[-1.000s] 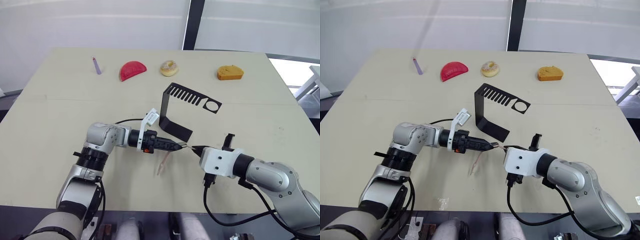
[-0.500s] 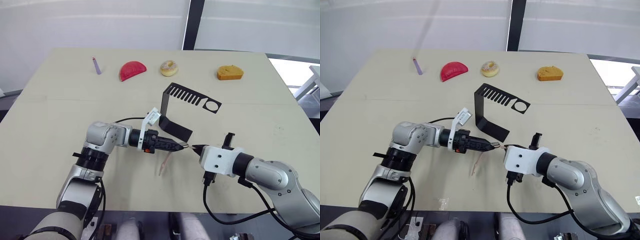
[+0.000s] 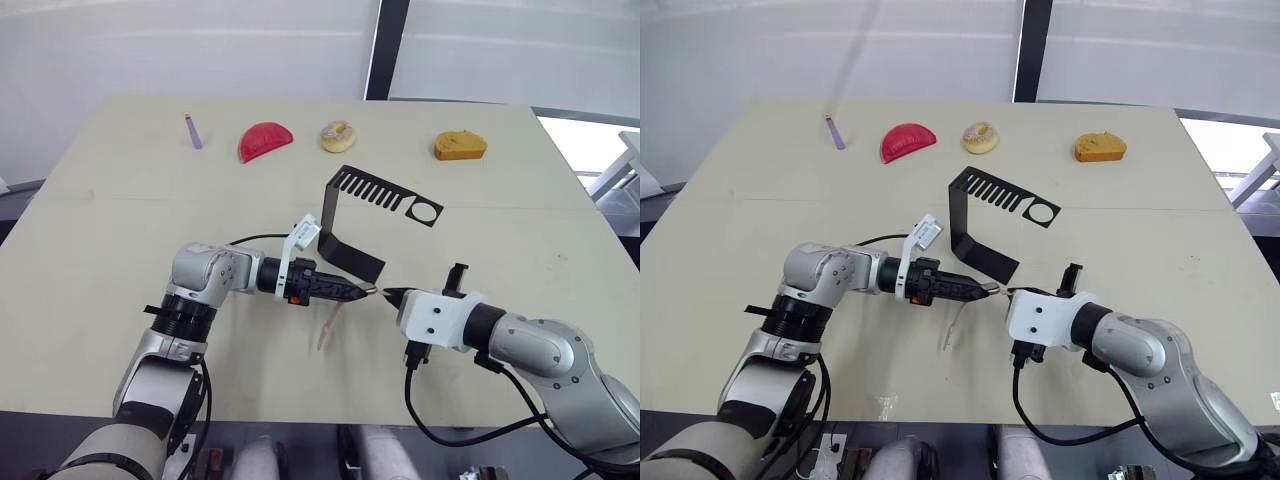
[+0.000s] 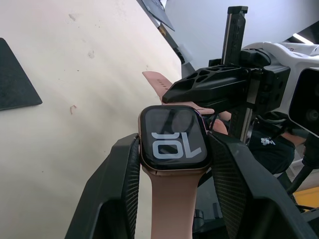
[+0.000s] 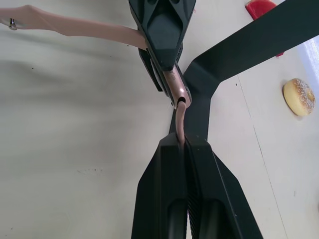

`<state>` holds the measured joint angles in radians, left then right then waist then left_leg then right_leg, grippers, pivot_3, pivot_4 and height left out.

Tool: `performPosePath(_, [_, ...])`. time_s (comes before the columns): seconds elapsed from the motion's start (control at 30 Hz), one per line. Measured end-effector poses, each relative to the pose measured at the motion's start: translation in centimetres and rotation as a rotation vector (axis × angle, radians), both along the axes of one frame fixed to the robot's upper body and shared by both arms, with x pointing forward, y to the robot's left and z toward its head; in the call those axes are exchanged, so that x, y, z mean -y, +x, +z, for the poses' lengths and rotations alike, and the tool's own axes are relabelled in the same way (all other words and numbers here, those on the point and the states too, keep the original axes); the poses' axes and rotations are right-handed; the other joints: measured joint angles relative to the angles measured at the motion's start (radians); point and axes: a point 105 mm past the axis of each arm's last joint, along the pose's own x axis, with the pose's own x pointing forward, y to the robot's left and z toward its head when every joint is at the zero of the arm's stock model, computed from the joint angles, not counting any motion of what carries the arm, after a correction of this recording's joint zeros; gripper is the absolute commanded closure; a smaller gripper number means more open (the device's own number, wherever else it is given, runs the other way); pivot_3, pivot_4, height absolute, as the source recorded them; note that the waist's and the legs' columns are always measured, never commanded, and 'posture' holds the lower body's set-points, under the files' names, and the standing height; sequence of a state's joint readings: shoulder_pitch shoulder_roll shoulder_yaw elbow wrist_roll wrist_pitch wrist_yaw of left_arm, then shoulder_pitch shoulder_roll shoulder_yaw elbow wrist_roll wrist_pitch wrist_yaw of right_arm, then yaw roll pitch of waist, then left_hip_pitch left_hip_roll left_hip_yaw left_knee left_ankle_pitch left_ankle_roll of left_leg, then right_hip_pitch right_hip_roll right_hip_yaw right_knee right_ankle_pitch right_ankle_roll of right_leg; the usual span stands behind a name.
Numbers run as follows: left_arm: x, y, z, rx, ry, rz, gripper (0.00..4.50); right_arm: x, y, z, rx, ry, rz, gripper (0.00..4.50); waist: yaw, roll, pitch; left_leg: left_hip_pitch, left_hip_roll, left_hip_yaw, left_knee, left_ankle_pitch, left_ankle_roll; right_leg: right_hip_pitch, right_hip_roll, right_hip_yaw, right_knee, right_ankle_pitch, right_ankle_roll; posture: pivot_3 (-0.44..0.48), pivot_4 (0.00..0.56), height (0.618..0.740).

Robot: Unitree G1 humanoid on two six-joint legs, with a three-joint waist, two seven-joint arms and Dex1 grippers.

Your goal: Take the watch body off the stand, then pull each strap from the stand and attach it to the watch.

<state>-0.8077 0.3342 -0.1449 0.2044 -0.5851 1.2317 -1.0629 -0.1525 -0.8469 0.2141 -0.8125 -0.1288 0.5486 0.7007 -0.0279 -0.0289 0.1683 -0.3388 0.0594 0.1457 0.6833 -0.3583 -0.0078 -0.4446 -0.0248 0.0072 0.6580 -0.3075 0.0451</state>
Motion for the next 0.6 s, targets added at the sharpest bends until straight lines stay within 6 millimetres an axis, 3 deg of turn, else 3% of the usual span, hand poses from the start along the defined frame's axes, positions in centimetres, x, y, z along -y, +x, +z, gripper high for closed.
performPosePath(0.6, [0.16,-0.11,0.23,-0.003,-0.010,-0.002,2.91,0.05,0.29,0.16,-0.001,-0.001,-0.012,4.50,0.000,0.000,0.000,0.000,0.000,0.000,0.000,0.000,0.000,0.000,0.000,0.000,0.000,0.000,0.000,0.000,0.150,0.737])
